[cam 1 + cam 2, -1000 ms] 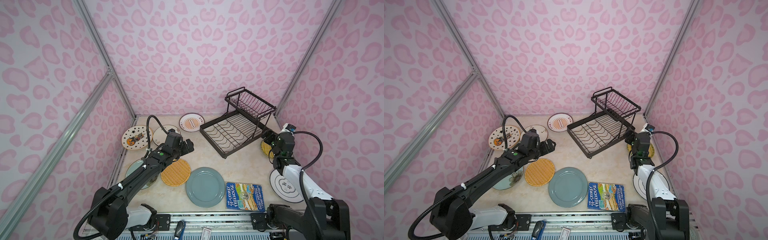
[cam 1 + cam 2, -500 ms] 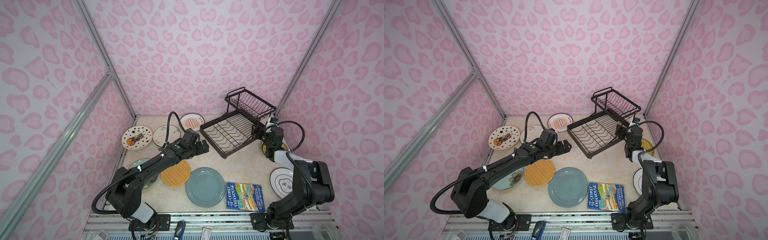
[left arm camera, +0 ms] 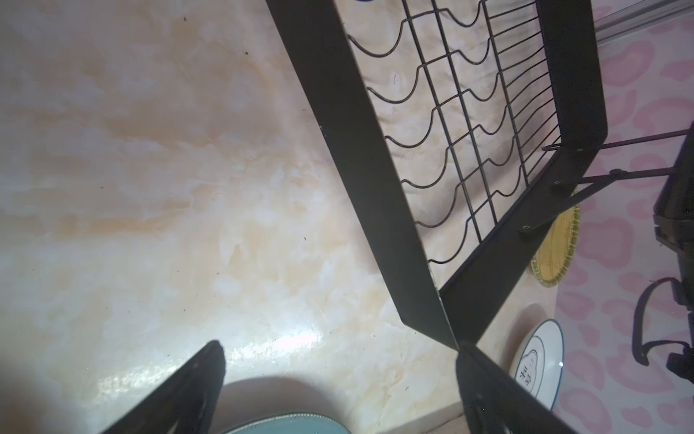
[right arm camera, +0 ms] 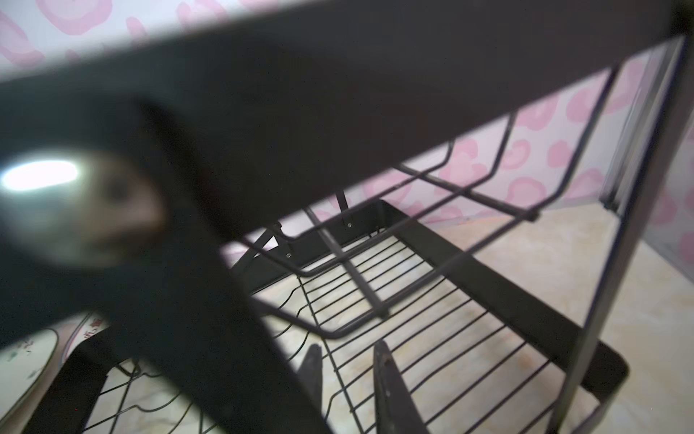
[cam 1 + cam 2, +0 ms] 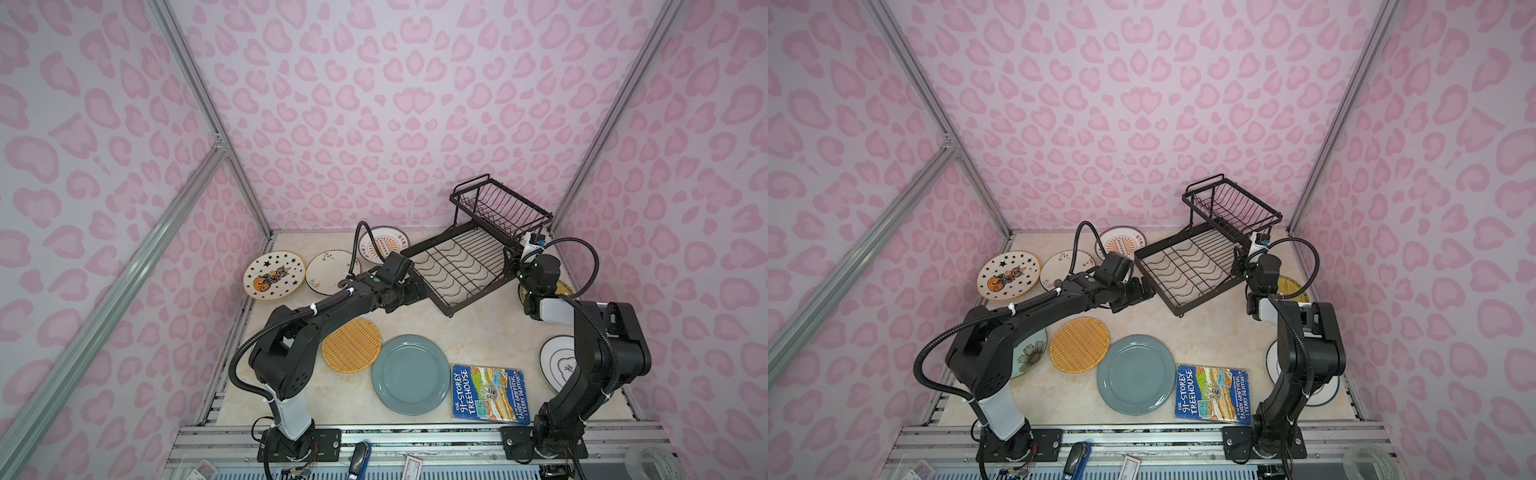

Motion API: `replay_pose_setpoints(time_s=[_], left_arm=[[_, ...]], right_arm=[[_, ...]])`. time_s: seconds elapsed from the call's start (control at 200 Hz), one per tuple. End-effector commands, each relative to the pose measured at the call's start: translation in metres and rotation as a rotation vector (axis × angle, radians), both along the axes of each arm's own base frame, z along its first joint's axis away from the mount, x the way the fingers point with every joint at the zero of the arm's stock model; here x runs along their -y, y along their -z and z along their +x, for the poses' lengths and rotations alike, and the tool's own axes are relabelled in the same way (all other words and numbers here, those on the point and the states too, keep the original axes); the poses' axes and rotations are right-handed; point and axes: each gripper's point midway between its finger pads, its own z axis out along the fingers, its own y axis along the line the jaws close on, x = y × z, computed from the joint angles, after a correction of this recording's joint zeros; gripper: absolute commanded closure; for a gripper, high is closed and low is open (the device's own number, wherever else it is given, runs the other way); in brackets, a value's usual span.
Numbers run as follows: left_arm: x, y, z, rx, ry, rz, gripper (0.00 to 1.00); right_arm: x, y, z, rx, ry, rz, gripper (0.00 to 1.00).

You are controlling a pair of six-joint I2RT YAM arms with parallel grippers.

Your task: Load the plates into the dish rack

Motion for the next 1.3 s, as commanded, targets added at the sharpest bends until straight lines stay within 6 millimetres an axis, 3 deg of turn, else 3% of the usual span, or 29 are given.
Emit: replay_pose_setpoints(time_s=[0.0,0.075,0.34,0.62,0.97,1.215,1.295], left_arm=[[0.007,-0.004,0.01,-0.001,-0.021,-0.016,0.02],[0.009,-0.004,0.017,0.001,-0.033,-0.01,0.02],[0.004,-0.004,0.042,-0.027,-0.091,0.01,0.04],[-0.024,0.021,0.043,-0.092,-0.157,0.102,0.11],[-0.038,0.05,0.041,-0.145,-0.171,0.18,0.28],[-0.047,0.065,0.035,-0.16,-0.167,0.218,0.3],[-0.047,0.068,0.035,-0.159,-0.159,0.221,0.3]], right_arm=[[-0.025,-0.022,-0.005,0.11,-0.109,0.032,0.93],[-0.036,-0.023,-0.011,0.135,-0.131,-0.011,1.0],[-0.064,-0.022,-0.023,0.138,-0.15,-0.103,1.0],[-0.071,-0.026,-0.05,0.161,-0.09,-0.124,1.0],[-0.082,-0.034,-0.085,0.167,-0.045,-0.139,1.0],[-0.085,-0.025,-0.1,0.126,0.043,-0.146,1.0],[-0.088,-0.019,-0.102,0.117,0.041,-0.13,0.91]])
